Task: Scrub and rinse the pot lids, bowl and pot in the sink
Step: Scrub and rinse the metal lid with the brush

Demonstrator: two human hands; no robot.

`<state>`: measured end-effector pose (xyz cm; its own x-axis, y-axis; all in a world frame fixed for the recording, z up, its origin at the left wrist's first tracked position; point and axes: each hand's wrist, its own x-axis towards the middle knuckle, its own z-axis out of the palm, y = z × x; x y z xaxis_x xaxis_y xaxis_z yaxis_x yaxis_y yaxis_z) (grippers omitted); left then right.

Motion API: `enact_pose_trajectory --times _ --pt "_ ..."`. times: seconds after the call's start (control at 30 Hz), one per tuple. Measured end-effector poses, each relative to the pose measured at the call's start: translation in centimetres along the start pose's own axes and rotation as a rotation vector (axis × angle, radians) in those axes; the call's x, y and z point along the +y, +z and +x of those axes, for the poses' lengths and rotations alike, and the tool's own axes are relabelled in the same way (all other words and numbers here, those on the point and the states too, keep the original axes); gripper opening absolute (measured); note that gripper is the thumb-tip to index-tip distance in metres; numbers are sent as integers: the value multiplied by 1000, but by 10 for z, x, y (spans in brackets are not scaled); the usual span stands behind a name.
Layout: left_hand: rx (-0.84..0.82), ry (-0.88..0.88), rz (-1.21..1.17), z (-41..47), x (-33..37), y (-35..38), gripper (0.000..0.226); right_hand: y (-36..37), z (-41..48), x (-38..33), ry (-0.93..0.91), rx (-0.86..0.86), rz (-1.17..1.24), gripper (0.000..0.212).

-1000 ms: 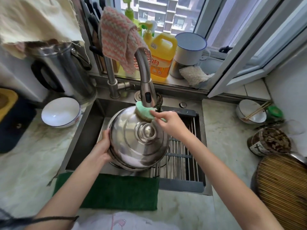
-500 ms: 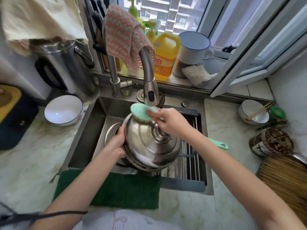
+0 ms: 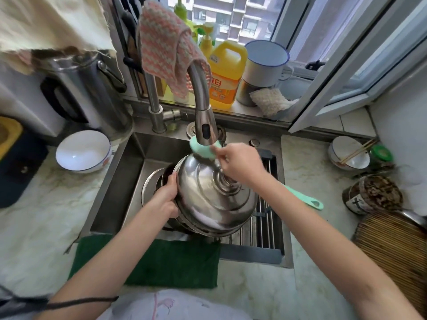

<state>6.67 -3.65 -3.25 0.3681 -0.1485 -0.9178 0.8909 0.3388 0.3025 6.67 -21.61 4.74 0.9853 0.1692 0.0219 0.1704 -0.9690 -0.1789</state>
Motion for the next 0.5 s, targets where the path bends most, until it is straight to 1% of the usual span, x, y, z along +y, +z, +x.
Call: enact_pose_trajectory --times 0.03,0.1,0.17,0.23,0.3,0.37,0.43,0.47,0.5 --pt "-7 7 -19 0 1 1 65 3 -6 -13 -78 10 -16 36" --pt "-43 31 -56 -4 3 4 59 7 -22 -40 -247 42 23 38" --pt "-70 50 -128 -7 9 5 56 14 -32 -43 -286 120 42 38" --pt "-52 52 -256 -5 15 -1 58 19 -39 -29 -238 170 90 43" --pt "-49 15 -374 -5 22 -12 60 24 -51 -11 -206 145 139 44" --pt "-47 28 -417 -4 27 -26 57 30 -61 7 -175 123 191 43" --pt "-34 22 -411 3 31 -37 61 41 -61 23 -126 139 221 40" --pt "-36 8 -402 3 31 -40 64 47 -59 30 -65 151 243 40" --pt "-47 3 -375 2 30 -42 64 52 -57 36 35 166 284 40"
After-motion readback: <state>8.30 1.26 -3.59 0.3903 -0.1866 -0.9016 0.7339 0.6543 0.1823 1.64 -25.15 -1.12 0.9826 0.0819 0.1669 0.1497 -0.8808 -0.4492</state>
